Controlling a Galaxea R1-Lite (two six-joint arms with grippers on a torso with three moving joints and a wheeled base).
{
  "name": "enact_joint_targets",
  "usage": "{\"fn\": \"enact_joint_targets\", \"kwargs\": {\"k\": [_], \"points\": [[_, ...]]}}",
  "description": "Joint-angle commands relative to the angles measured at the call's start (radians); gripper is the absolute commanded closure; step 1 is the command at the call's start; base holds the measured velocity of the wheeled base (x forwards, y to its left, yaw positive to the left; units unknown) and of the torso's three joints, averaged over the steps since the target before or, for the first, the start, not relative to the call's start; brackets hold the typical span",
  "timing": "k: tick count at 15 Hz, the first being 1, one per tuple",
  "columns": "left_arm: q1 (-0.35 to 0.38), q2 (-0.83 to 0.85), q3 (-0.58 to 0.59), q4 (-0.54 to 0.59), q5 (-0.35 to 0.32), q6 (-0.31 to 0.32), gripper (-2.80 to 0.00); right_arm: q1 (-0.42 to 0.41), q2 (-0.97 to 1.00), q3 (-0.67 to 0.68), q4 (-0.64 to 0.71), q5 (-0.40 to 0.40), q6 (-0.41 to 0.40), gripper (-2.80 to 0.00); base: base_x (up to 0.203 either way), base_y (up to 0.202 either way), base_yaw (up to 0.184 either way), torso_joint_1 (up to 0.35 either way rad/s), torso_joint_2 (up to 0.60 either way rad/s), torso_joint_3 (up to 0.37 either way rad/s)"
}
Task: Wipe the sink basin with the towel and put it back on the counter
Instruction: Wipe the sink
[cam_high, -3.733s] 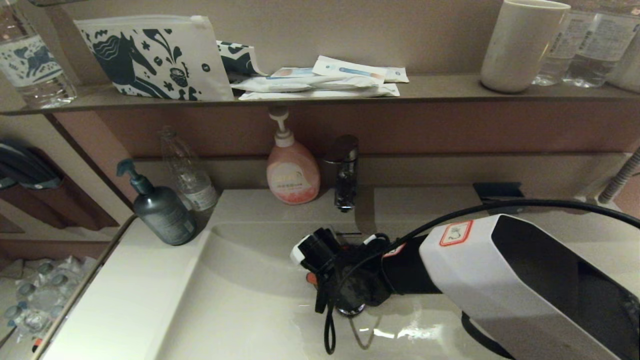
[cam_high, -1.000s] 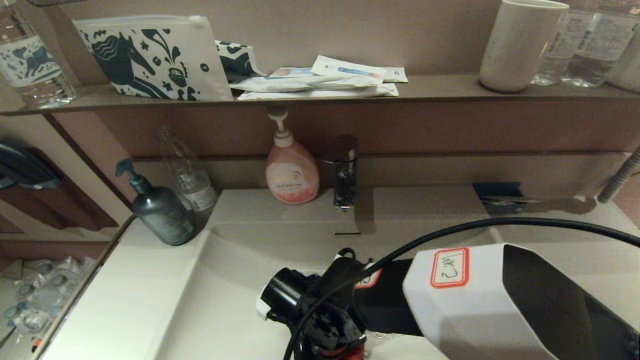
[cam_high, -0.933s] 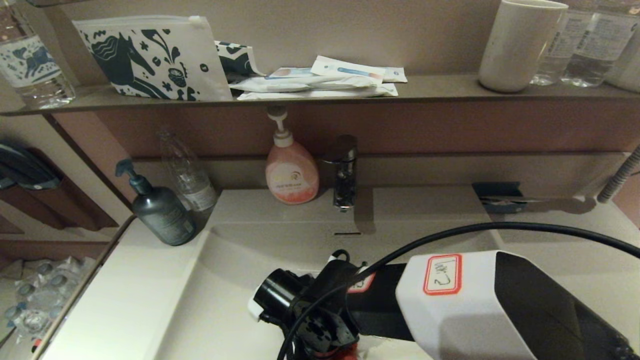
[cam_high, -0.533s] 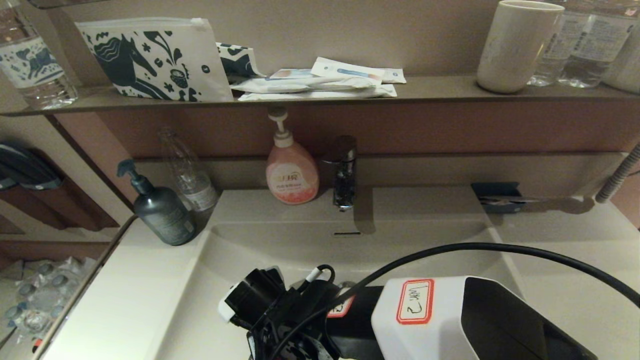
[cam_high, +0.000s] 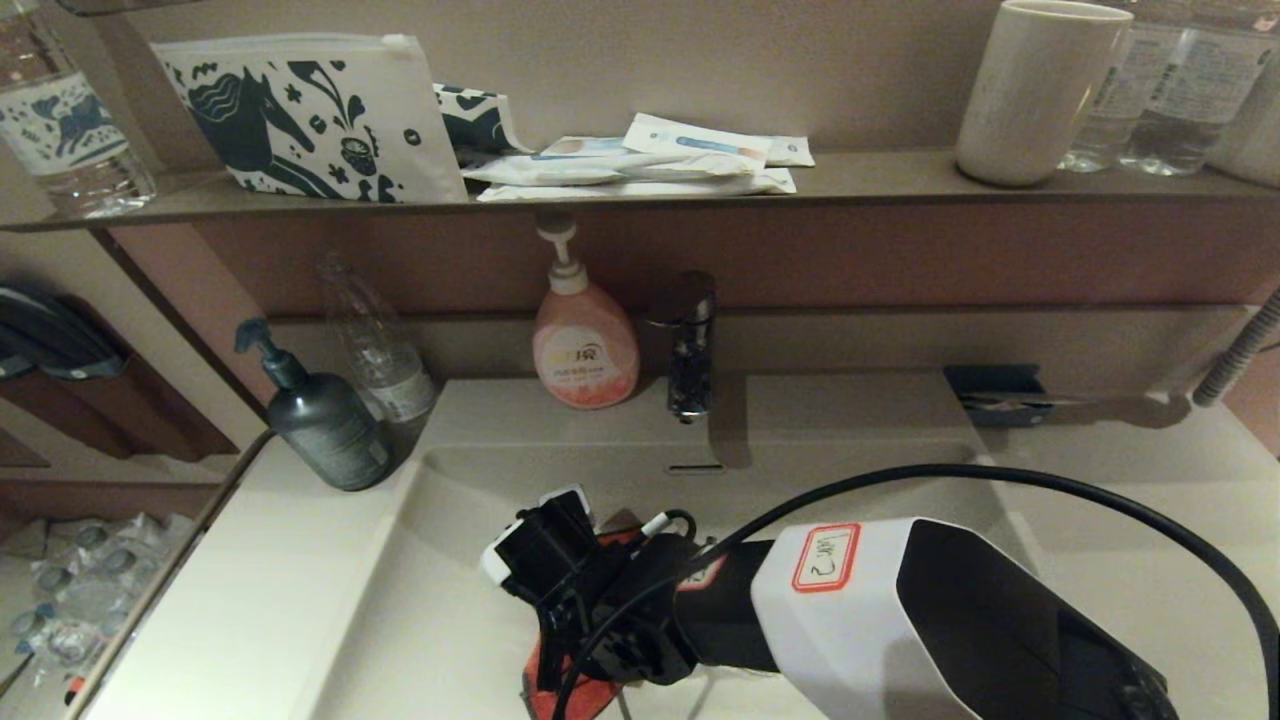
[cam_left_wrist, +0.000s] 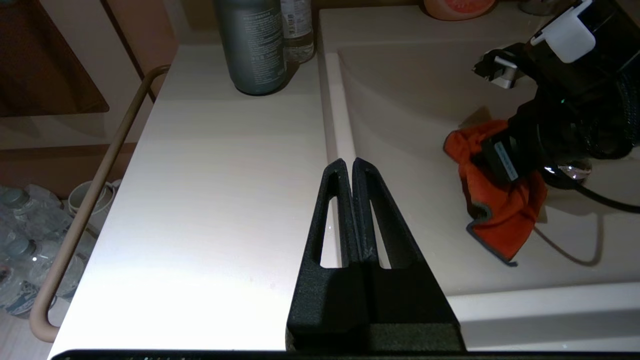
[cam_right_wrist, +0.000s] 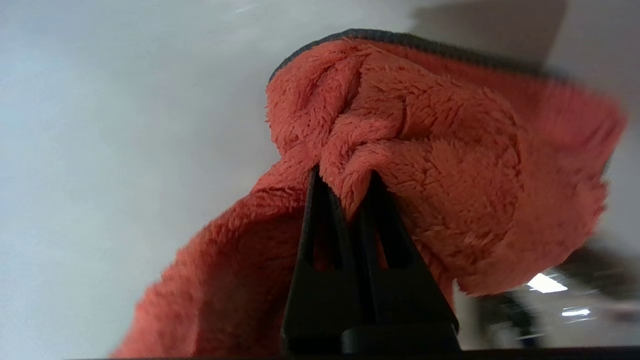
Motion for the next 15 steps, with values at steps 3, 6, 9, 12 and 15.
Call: {"fn": "enact_joint_targets", "kwargs": {"k": [3, 6, 9, 12, 15], "points": [[0.0, 0.001, 0.0, 0.0, 0.0, 0.001, 0.0, -0.054, -0.021, 0.019, 0.014, -0.043, -0.009, 0.0, 0.0, 0.0, 0.0, 0.0, 0.0, 0.0], [0.0, 0.001, 0.0, 0.0, 0.0, 0.001, 0.0, -0.09, -0.056, 0.049, 0.033, -0.065, -0.019, 0.0, 0.0, 0.0, 0.0, 0.0, 0.0, 0.0], [0.0, 0.001, 0.0, 0.0, 0.0, 0.001, 0.0, -0.107, -0.094, 0.115, 0.106, -0.102, -0.023, 0.0, 0.0, 0.0, 0.0, 0.0, 0.0, 0.0], [0.0, 0.001, 0.0, 0.0, 0.0, 0.001, 0.0, -0.121, -0.151, 0.225, 0.119, -0.122, -0.022, 0.0, 0.0, 0.0, 0.0, 0.0, 0.0, 0.0], [0.0, 0.001, 0.0, 0.0, 0.0, 0.001, 0.0, -0.155, -0.221, 0.352, 0.116, -0.139, -0.022, 0.0, 0.0, 0.0, 0.0, 0.0, 0.0, 0.0]]}}
